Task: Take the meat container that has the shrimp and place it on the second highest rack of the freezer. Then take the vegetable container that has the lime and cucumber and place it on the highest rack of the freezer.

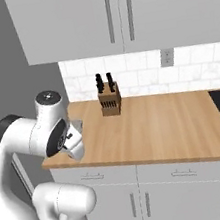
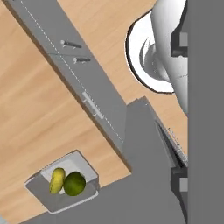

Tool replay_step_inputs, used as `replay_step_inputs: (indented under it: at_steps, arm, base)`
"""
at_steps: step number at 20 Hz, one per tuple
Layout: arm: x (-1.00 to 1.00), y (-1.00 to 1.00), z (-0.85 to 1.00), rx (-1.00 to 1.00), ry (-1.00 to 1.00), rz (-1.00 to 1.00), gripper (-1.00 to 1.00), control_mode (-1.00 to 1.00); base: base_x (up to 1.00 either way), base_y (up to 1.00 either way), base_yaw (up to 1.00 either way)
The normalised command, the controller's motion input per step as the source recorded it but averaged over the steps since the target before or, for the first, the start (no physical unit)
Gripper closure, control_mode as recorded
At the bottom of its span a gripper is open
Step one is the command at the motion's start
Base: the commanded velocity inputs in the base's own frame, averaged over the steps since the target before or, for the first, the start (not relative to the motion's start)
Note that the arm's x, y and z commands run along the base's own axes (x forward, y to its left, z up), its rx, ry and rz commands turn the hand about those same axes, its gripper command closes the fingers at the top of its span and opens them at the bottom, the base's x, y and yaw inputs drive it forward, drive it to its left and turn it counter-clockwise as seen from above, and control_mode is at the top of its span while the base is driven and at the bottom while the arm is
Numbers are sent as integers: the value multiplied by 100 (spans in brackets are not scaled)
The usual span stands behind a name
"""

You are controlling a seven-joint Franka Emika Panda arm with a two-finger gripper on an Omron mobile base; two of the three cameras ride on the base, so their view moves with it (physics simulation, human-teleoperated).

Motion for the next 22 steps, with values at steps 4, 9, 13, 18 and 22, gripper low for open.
replay_step_inputs:
  at_steps: [4, 9, 13, 18, 22]
  arm:
    - [60, 37, -51, 19, 2, -17, -100, -100]
    - [100, 59, -26, 0, 5, -23, -100, -100]
    - [100, 29, -36, 3, 19, -23, -100, -100]
    - [88, 10, -49, 21, 26, -14, -100, -100]
    - [35, 43, -49, 18, 12, -11, -100, -100]
  base:
    - [0, 0, 0]
    - [0, 0, 0]
    - [0, 0, 0]
    - [0, 0, 0]
    - [0, 0, 0]
